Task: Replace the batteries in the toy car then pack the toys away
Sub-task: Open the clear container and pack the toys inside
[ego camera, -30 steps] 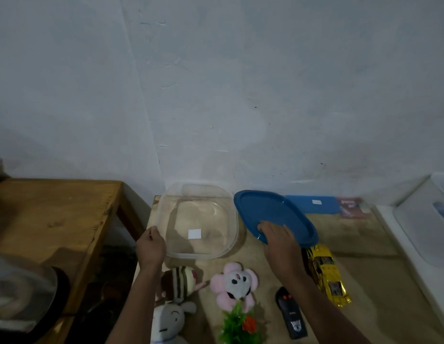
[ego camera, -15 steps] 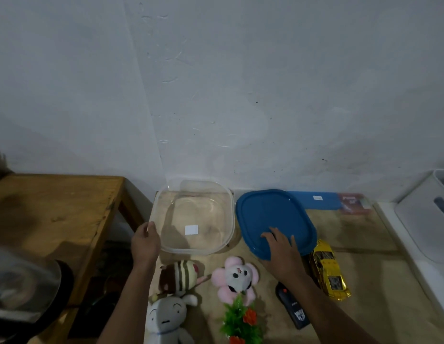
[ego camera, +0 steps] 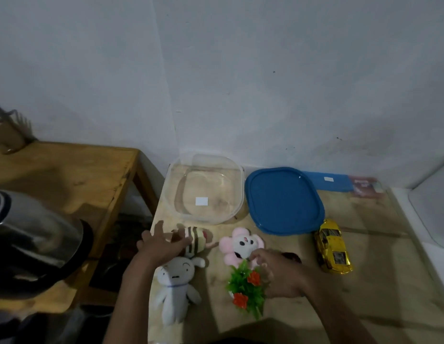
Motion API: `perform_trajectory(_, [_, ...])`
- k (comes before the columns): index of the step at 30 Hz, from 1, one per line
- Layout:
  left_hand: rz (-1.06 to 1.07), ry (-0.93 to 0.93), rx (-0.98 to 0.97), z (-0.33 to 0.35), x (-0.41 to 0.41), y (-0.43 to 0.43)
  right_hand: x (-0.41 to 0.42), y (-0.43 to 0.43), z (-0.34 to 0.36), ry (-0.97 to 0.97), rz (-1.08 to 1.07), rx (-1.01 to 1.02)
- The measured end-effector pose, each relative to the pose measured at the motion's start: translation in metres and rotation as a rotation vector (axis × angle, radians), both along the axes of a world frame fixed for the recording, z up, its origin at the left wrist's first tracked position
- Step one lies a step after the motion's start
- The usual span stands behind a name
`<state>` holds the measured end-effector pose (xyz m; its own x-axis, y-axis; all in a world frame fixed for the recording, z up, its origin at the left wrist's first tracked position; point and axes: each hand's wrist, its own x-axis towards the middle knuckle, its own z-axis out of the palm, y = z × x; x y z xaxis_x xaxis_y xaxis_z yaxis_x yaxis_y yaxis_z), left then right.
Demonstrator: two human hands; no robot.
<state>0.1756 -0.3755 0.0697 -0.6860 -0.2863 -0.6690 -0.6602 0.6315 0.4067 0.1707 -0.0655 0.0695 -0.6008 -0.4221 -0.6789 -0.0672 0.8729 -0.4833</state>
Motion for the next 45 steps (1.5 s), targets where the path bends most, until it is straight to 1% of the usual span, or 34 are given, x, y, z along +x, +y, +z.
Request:
perform_trajectory(1, [-0.060, -0.053, -0.015, -0.002, 0.007, -0.002, 0.004, 0.001, -0.005, -0.022, 0.024, 0.002])
perform_trajectory(2, [-0.096, -0.089, -0.023, -0.006, 0.014, -0.004, 0.010, 0.001, -0.010, -0.004, 0.029, -0.004])
perform_trajectory(4, [-0.117, -0.108, -0.003, -0.016, 0.026, 0.000, 0.025, -0.002, -0.023, 0.129, 0.035, -0.029])
perform_trajectory(6, [-0.085, -0.087, 0.002, -0.027, 0.036, 0.010, 0.039, -0.005, -0.041, 0.288, 0.038, -0.049])
perform_trajectory(10, [0.022, 0.066, -0.076, -0.049, 0.048, 0.028, 0.055, -0.011, -0.056, 0.468, -0.031, -0.044])
perform_trajectory(13, [0.123, 0.220, -0.092, -0.056, 0.054, 0.038, 0.058, -0.017, -0.062, 0.554, -0.047, -0.032])
perform_trajectory(16, [0.189, 0.310, -0.112, -0.061, 0.055, 0.044, 0.055, -0.025, -0.068, 0.626, -0.037, -0.053])
perform_trajectory(19, [0.211, 0.352, -0.159, -0.064, 0.053, 0.046, 0.050, -0.032, -0.066, 0.615, -0.023, -0.074])
perform_trajectory(22, [0.215, 0.361, -0.200, -0.066, 0.050, 0.045, 0.045, -0.034, -0.065, 0.616, 0.018, -0.042])
perform_trajectory(27, [0.260, 0.399, -0.214, -0.069, 0.045, 0.048, 0.027, -0.034, -0.063, 0.590, -0.026, -0.033])
perform_trajectory(32, [0.261, 0.453, -0.231, -0.076, 0.042, 0.049, 0.003, -0.043, -0.056, 0.367, 0.029, 0.023])
perform_trajectory(34, [0.268, 0.477, -0.209, -0.079, 0.044, 0.050, -0.003, -0.047, -0.053, 0.338, 0.055, 0.045])
perform_trajectory(37, [0.294, 0.524, -0.159, -0.080, 0.045, 0.050, -0.008, -0.050, -0.046, 0.350, 0.083, 0.048])
perform_trajectory(42, [0.314, 0.573, -0.075, -0.076, 0.048, 0.043, 0.001, -0.049, -0.045, 0.356, 0.016, -0.048])
perform_trajectory(45, [0.340, 0.578, 0.027, -0.070, 0.050, 0.035, 0.007, -0.045, -0.041, 0.369, -0.037, -0.174])
